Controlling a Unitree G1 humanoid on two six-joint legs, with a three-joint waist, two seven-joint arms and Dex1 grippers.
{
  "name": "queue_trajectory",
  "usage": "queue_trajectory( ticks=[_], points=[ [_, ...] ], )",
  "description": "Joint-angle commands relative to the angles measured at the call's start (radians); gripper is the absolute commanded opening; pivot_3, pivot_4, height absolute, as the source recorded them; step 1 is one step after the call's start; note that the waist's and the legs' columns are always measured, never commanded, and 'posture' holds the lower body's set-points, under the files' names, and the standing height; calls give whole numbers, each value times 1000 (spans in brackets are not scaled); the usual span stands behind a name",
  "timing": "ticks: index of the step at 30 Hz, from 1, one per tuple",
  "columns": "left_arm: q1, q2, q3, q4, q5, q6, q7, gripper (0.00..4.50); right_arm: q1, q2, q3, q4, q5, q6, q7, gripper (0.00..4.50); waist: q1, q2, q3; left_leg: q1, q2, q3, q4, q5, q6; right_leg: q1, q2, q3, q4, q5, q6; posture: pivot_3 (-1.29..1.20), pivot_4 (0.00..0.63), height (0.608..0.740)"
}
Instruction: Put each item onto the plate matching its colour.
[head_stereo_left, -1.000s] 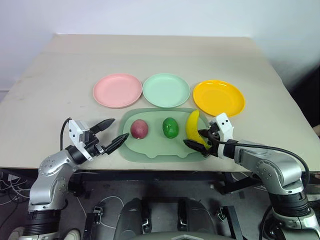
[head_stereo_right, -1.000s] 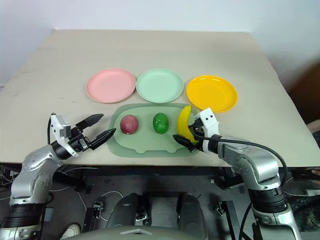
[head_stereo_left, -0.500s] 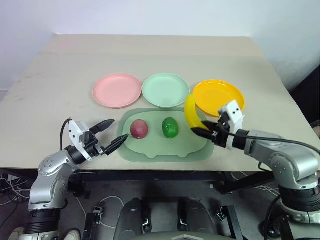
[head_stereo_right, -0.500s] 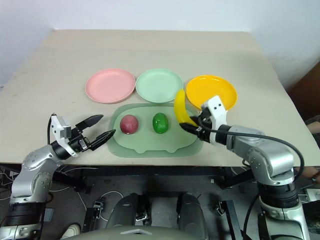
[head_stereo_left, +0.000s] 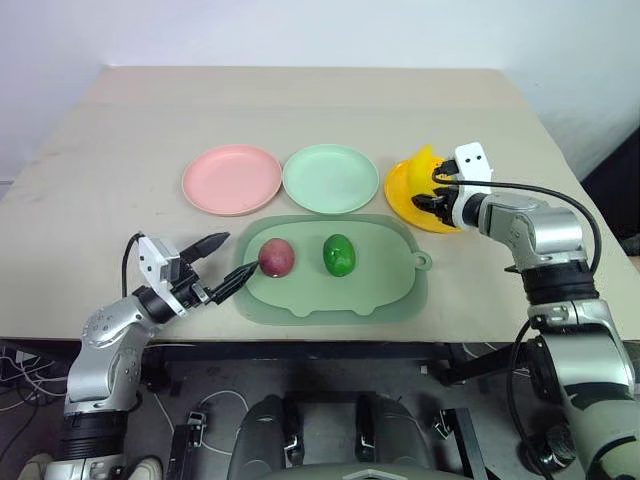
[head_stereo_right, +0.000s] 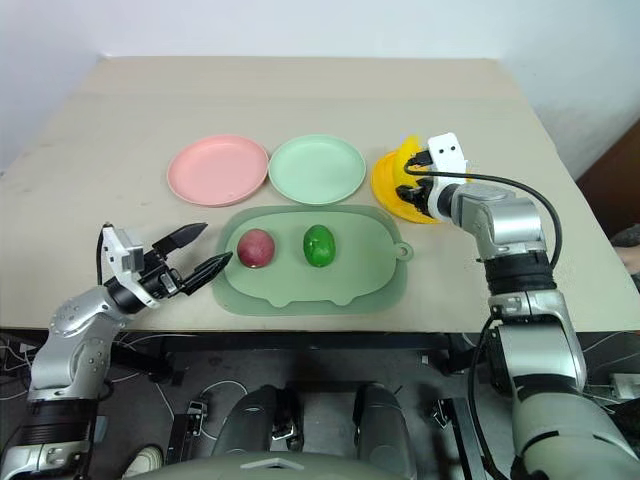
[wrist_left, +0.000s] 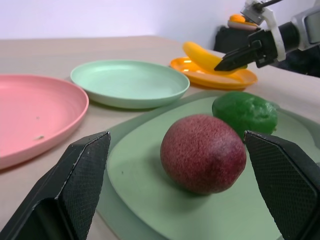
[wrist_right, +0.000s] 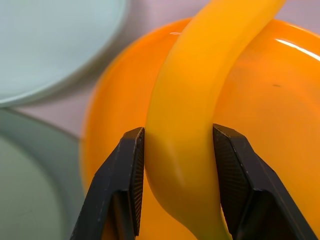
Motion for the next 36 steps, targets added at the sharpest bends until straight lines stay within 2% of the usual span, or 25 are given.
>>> queue_trajectory(
  ticks=[1, 4, 12, 13, 15, 19, 23, 27, 30, 36],
  points=[
    [20, 1, 18, -53, -2, -20, 10, 4500, -65, 9, 2, 82, -48, -34, 16, 1618, -5, 0, 0, 0, 0, 0, 0, 0, 0, 0, 0, 0, 0, 0, 0, 0, 150, 695],
    [27, 3, 21, -60, -2, -19, 20, 4500, -72, 21, 9, 115, -76, -47, 31, 1618, -10, 0, 0, 0, 0, 0, 0, 0, 0, 0, 0, 0, 1, 0, 0, 0, 150, 695],
    [23, 14, 27, -61, -7, -12, 22, 4500, -53, 19, -21, 47, -87, -32, 58, 4331, -21, 1, 0, 0, 0, 0, 1, 0, 0, -1, 0, 1, 3, 0, 1, 0, 150, 695],
    [22, 15, 27, -61, -7, -12, 22, 4500, -44, 14, -24, 23, -85, -30, 60, 4472, -21, 1, 0, 0, 0, 0, 1, 0, 0, -1, -1, 1, 4, 0, 1, 0, 150, 695],
    [22, 16, 27, -61, -8, -11, 22, 4500, -34, 12, -30, -4, -85, -24, 63, 4472, -21, 1, 0, 0, 0, 0, 1, 0, -1, -2, -1, 1, 4, 0, 1, 0, 150, 695],
    [4, 27, 34, -41, -11, -8, 13, 4500, 77, 7, -70, -346, -3, 91, 90, 4472, -17, 0, 0, -1, 1, 0, 2, 0, -1, -3, -2, 2, 5, 0, 1, 0, 150, 695],
    [-14, 32, 29, -26, -10, -6, 6, 4500, 140, 113, -182, -637, 175, 289, 41, 4472, -21, 0, 0, -4, 1, 0, 3, 0, -1, -6, -2, 2, 8, 0, 1, 0, 150, 695],
    [-24, 36, 27, -22, -11, 1, 0, 4500, 204, 205, -228, -851, 316, 469, 2, 4472, -20, 0, 0, -4, 1, -1, 4, 0, -1, -6, -1, 2, 8, 0, 1, 0, 150, 695],
    [-27, 38, 26, -20, -10, 4, -3, 4500, 229, 246, -252, -930, 380, 554, -34, 4472, -14, 0, 0, -4, 1, -1, 4, 0, -1, -6, -2, 2, 8, 0, 1, 0, 150, 695],
    [-38, 40, 25, -10, -11, 7, -7, 4500, 265, 362, -258, -934, 363, 665, -182, 4472, -18, -1, -1, -4, 1, -1, 5, -1, -3, -6, -2, 2, 8, 0, 0, 0, 150, 695]
  ],
)
